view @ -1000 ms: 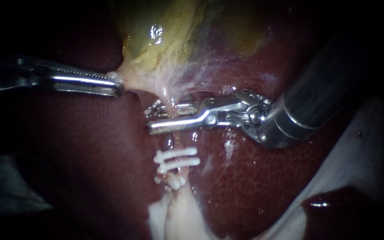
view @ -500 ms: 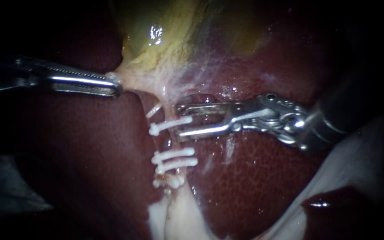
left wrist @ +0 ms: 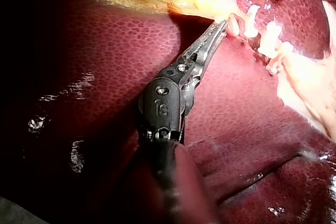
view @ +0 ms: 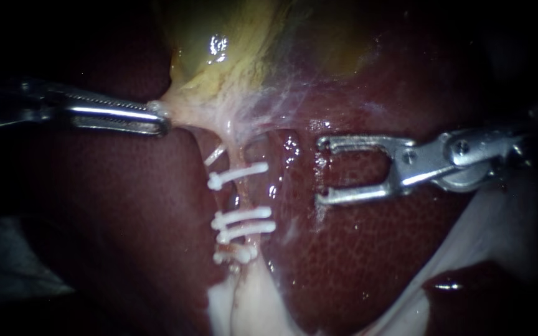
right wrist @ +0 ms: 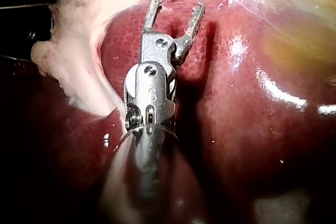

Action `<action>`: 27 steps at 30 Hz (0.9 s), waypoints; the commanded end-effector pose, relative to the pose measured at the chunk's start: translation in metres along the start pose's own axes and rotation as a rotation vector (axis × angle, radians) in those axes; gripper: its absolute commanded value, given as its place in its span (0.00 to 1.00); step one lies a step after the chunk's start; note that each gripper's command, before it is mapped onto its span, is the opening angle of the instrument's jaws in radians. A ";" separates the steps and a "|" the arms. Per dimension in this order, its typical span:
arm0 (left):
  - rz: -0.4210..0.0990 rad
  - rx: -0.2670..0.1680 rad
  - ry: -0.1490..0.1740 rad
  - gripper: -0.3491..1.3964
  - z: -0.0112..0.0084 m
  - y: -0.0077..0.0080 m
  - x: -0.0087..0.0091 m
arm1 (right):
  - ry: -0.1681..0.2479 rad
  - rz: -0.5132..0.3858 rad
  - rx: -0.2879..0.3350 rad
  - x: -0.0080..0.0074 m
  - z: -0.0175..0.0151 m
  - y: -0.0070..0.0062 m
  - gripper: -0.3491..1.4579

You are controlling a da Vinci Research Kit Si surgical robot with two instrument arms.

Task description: Going back third clip right tube

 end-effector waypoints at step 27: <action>0.014 0.010 0.002 0.00 0.0051 -0.0021 -0.0024 | 0.000 -0.040 0.017 -0.0003 -0.0022 -0.0009 0.47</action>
